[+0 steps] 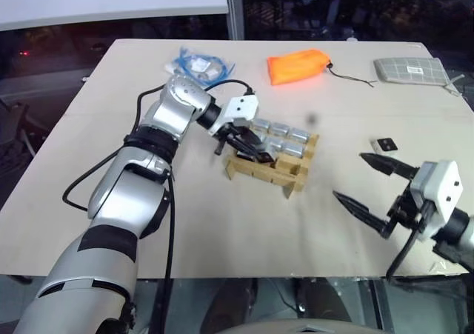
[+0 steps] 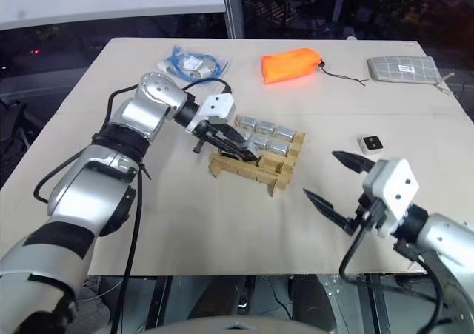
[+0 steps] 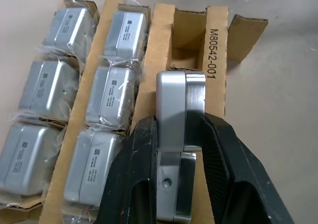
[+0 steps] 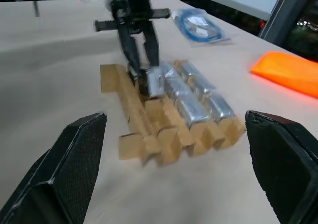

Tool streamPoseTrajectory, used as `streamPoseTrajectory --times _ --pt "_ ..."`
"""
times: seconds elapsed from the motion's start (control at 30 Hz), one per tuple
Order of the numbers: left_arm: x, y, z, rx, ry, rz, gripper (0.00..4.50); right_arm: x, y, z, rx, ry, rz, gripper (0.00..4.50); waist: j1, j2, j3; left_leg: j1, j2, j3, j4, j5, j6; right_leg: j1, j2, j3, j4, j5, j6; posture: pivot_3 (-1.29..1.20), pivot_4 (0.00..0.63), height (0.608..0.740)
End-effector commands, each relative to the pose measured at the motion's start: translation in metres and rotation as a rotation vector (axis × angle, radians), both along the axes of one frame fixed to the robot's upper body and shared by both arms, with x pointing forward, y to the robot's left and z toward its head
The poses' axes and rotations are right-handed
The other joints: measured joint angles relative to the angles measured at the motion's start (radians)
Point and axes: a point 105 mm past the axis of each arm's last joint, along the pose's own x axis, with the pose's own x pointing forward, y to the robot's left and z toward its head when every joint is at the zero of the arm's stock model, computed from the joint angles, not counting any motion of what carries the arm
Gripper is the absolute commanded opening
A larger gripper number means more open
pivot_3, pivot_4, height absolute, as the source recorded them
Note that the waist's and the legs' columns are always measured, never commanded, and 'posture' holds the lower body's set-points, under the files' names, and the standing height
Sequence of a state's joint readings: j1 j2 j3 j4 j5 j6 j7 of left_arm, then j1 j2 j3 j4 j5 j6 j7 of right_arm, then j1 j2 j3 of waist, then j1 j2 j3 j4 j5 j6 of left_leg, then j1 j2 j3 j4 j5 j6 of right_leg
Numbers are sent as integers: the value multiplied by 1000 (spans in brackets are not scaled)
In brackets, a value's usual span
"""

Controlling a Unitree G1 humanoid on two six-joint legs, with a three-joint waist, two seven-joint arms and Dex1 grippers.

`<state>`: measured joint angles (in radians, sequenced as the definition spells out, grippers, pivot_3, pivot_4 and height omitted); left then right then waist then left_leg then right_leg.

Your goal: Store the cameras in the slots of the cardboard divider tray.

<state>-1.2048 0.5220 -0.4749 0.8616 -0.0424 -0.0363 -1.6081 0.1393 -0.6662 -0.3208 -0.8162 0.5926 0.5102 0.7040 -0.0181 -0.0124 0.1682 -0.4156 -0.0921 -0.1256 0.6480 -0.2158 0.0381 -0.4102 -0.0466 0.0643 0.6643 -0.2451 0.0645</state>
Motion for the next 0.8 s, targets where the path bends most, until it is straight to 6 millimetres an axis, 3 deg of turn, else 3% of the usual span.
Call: streamPoseTrajectory --times 0.03,0.23,0.27,0.47,0.57,0.67,0.8 --pt "1 4 9 36 -46 -9 685 5 -1 6 -23 -26 51 4443 0 0 0 0 0 0 0 0 0 0 0 0 0 0 0 0 150 740" --pt "2 1 5 54 -53 -14 685 6 -6 7 -57 -11 102 4443 -1 0 0 0 0 0 0 0 0 0 0 0 0 0 0 0 150 740" --pt "2 1 4 57 -54 -18 1732 6 -6 7 -59 -10 104 4500 -1 0 0 0 0 0 0 0 0 0 0 0 0 0 0 0 150 740" --pt "-4 -18 41 -176 -78 -28 4350 11 -13 4 -47 15 21 4500 4 -1 1 -1 0 -1 1 0 0 0 -1 0 0 0 0 0 150 740" --pt "-11 -22 58 -285 -81 -27 4350 16 -19 2 -37 14 -49 4500 4 -1 1 -1 0 -1 1 0 0 0 -2 0 0 0 0 0 150 740" --pt "-37 -20 88 -514 -50 -3 4350 45 -46 -13 -50 76 -290 4500 -2 -1 1 -1 0 -1 1 0 0 -1 -2 0 0 0 0 0 150 740" --pt "-68 -13 87 -688 -81 105 4350 78 -80 -29 -56 143 -518 4500 -17 1 0 0 1 1 1 0 -1 -2 -3 3 2 0 -1 0 150 740"
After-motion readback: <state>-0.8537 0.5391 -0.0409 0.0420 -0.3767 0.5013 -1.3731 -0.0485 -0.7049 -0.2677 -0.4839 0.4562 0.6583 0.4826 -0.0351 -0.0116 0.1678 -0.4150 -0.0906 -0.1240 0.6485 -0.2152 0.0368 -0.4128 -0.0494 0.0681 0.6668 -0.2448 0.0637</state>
